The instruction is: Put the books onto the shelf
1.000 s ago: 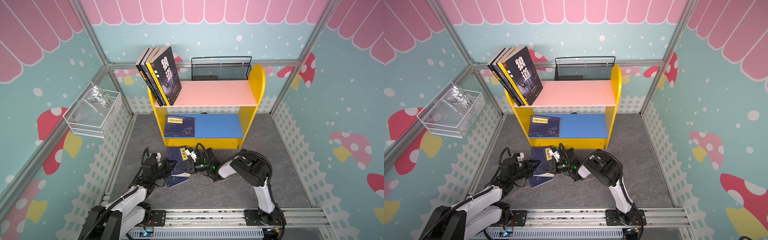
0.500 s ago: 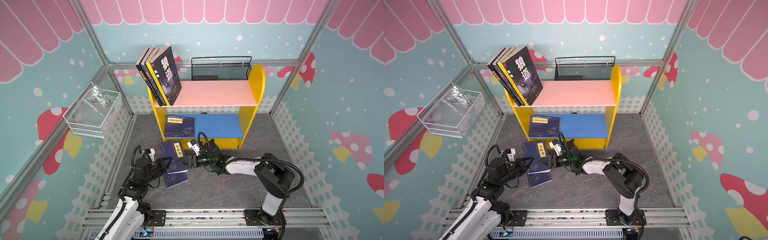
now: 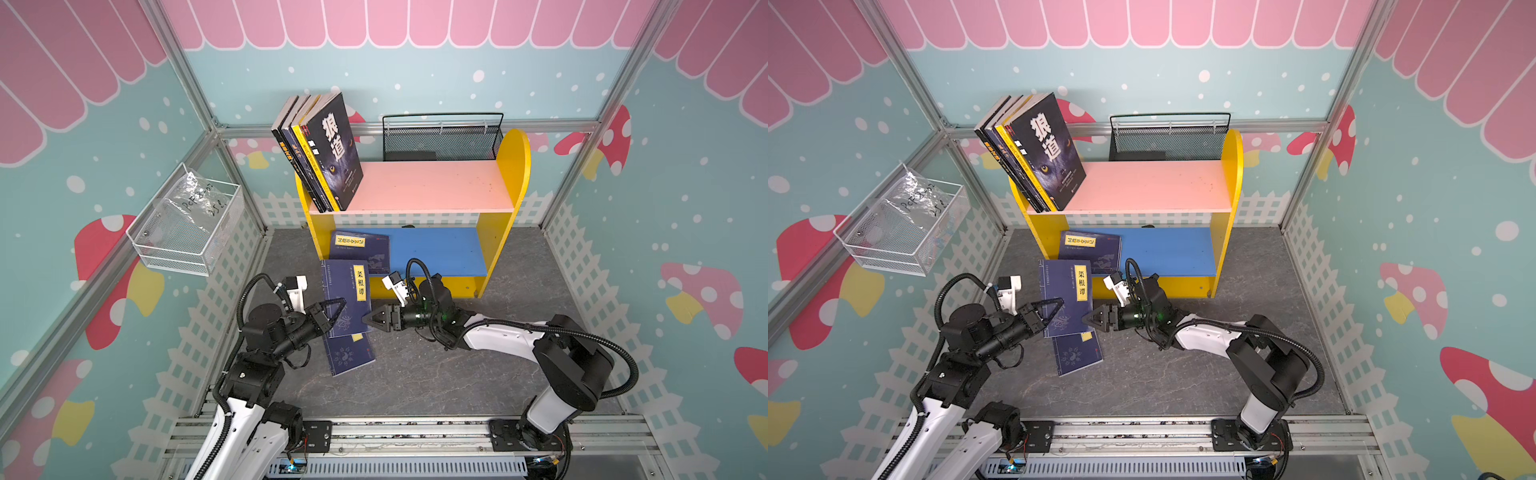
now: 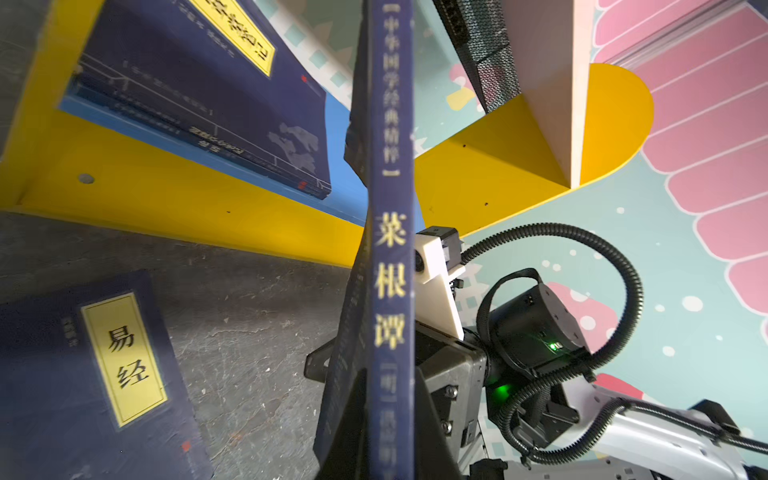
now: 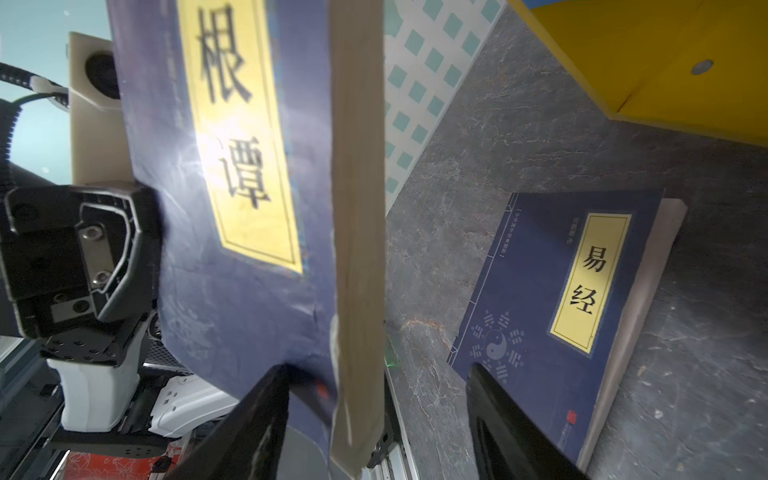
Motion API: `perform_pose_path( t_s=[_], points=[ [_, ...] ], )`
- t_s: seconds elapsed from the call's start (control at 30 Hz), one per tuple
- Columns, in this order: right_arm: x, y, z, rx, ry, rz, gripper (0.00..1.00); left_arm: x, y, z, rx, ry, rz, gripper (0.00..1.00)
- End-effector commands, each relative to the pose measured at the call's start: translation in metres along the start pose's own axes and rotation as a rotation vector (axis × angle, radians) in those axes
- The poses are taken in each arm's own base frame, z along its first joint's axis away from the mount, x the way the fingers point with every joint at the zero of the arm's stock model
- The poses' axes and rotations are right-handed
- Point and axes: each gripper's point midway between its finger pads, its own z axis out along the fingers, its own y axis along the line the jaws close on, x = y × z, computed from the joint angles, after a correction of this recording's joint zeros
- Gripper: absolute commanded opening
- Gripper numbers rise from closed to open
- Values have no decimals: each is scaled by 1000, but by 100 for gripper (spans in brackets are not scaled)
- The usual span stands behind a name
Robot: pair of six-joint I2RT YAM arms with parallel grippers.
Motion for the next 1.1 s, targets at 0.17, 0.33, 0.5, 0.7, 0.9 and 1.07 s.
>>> perform_pose_path(
  t_s=[0.17,0.33,0.5,0.7,0.9,1.07],
  points=[
    [-6,50,-13,-246,-54,-54,53,-9,-42,1,178,13,76,0],
    [-13,57,-18,-280,-96,-51,33,-16,-39,0,165,-38,64,0],
    [-17,61,-18,-327,-112,-28,25,-25,-37,-1,156,-97,56,0],
    [-25,61,-17,-379,-123,-4,13,-28,-42,-3,164,-116,57,16],
    [-24,68,-12,-364,-27,-82,12,-33,-49,-5,140,-107,119,60],
    [-17,65,-14,-283,67,-140,10,-43,-66,8,175,-53,171,56]
  ],
)
